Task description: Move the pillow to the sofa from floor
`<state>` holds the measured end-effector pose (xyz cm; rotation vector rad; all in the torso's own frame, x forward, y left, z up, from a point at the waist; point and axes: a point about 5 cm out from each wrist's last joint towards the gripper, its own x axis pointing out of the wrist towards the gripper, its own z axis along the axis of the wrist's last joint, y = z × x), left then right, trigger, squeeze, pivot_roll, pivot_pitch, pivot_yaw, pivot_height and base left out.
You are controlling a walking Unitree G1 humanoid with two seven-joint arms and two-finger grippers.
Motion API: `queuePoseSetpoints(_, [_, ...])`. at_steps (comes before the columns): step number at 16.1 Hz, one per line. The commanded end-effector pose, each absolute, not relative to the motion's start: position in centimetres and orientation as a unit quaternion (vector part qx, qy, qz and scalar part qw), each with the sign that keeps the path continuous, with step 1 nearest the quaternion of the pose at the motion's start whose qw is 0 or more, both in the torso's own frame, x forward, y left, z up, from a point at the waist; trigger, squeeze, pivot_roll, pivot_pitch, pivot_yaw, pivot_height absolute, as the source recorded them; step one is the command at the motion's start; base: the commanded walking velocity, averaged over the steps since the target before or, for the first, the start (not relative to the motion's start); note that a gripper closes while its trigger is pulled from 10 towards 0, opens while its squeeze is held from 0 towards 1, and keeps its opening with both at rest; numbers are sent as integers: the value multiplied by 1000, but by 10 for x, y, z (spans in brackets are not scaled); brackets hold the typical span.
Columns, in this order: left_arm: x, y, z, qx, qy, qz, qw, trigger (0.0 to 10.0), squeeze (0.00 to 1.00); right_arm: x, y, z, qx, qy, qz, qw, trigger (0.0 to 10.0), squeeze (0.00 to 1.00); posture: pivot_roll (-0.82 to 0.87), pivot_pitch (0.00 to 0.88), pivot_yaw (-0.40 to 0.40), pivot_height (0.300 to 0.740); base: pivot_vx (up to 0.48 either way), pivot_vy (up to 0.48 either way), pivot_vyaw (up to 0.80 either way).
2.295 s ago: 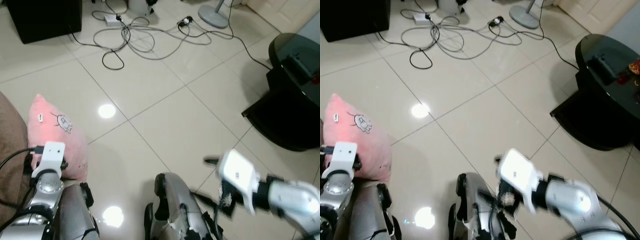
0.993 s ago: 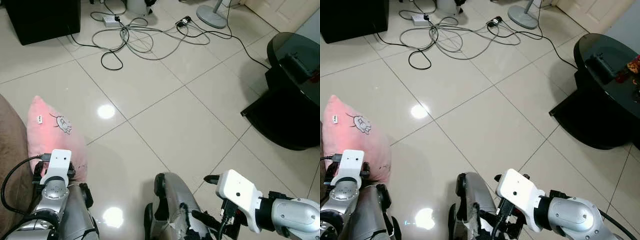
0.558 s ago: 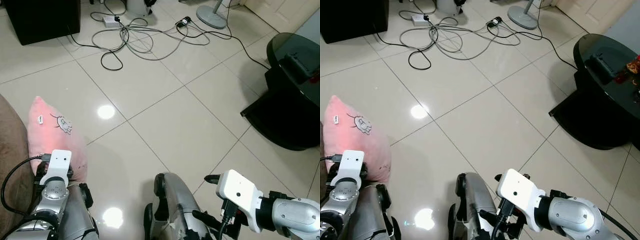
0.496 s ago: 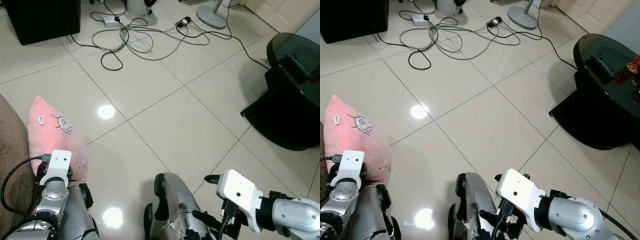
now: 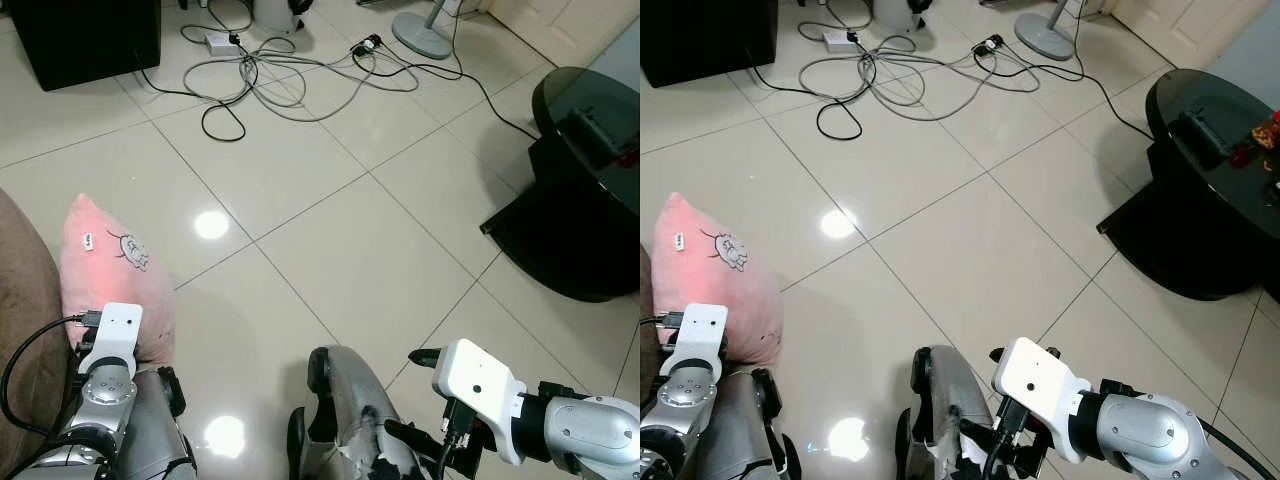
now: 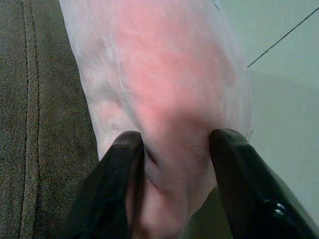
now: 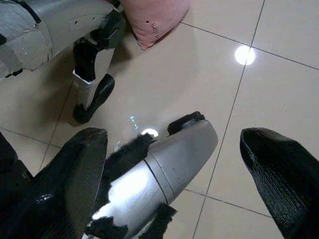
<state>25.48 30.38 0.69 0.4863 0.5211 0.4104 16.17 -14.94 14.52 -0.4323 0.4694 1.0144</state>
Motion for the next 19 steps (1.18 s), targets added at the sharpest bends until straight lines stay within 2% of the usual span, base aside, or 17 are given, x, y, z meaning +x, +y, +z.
queuePoseSetpoints(1, [249,300,0,244,265,193,912,0,0,159,-150,148,-210,218,480,824,10000,0,-295,223,-315,577,0,0,0])
queuePoseSetpoints(10, [248,303,1,262,261,198,908,0,0,160,-148,146,-208,216,477,826,10000,0,-286,210,-305,577,0,0,0])
queuePoseSetpoints(13, [256,295,5,257,246,184,917,0,0,166,-147,140,-205,211,458,839,10000,0,-266,192,-270,577,0,0,0])
queuePoseSetpoints(16, [268,275,7,222,211,170,937,0,0,175,-150,121,-192,211,408,867,10000,0,-176,135,-185,577,0,0,0])
queuePoseSetpoints(17, [272,262,9,219,187,149,946,0,0,179,-152,114,-187,208,379,882,10000,0,-146,101,-157,577,0,0,0])
queuePoseSetpoints(19, [277,254,12,209,166,138,954,0,0,189,-148,103,-180,202,352,896,10000,0,-97,41,-105,577,0,0,0])
